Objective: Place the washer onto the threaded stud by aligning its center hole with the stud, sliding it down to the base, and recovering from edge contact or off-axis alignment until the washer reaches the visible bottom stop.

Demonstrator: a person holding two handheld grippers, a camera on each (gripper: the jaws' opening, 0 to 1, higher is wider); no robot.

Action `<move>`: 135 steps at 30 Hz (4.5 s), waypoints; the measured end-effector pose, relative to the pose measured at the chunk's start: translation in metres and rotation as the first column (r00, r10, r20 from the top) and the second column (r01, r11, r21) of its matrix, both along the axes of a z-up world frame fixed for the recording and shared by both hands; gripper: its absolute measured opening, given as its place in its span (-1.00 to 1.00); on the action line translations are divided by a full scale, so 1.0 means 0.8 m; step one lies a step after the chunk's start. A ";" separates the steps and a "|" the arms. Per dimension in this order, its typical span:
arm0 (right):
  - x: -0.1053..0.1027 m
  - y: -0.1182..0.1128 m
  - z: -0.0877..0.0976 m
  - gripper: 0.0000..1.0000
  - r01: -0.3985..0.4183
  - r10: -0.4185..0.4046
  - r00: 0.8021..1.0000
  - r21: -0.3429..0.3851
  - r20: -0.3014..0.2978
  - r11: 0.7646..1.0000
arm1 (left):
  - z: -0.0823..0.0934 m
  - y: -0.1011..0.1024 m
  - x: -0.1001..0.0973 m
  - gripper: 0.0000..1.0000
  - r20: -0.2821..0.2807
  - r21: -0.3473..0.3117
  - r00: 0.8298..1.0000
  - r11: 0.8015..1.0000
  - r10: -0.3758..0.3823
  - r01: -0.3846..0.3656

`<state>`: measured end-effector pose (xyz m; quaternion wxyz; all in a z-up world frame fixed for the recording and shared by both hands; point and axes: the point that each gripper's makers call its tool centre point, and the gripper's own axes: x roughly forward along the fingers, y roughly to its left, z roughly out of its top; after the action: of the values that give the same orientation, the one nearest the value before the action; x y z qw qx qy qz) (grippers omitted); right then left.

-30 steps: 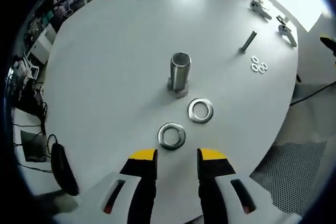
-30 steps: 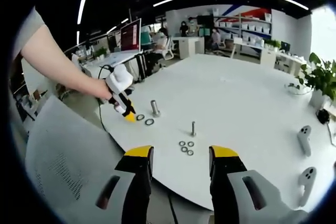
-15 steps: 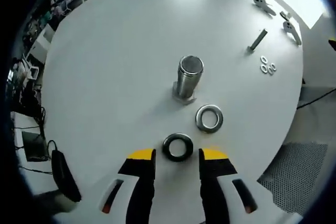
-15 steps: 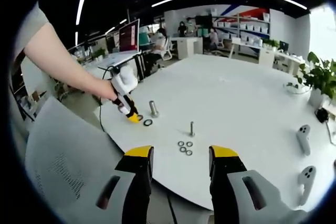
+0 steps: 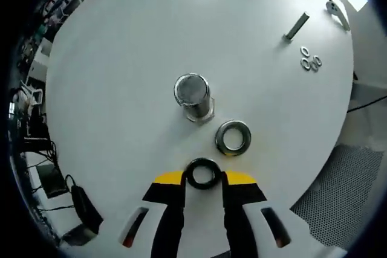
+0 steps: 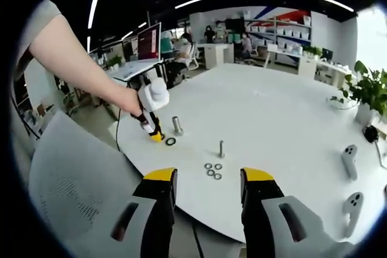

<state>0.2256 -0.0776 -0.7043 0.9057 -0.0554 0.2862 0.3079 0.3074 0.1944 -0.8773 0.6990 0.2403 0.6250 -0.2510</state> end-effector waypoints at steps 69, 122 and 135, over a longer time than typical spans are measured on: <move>-0.003 0.007 0.002 -0.13 -0.024 0.024 1.000 0.025 -0.003 0.999 | 0.002 -0.008 -0.020 -0.59 0.042 -0.037 0.993 0.994 0.109 -0.107; 0.001 0.003 0.004 -0.14 -0.004 0.003 1.000 0.035 0.001 0.999 | 0.063 -0.024 0.004 -0.62 0.180 -0.064 0.973 0.985 -0.146 0.160; 0.000 0.003 0.004 -0.14 -0.006 0.006 1.000 0.039 -0.001 0.999 | 0.101 -0.042 0.039 -0.62 0.246 -0.092 0.955 0.977 -0.163 0.191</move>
<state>0.2255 -0.0748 -0.7012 0.9054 -0.0383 0.2805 0.3164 0.3387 0.1611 -0.7962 0.7559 0.2831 0.4975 -0.3178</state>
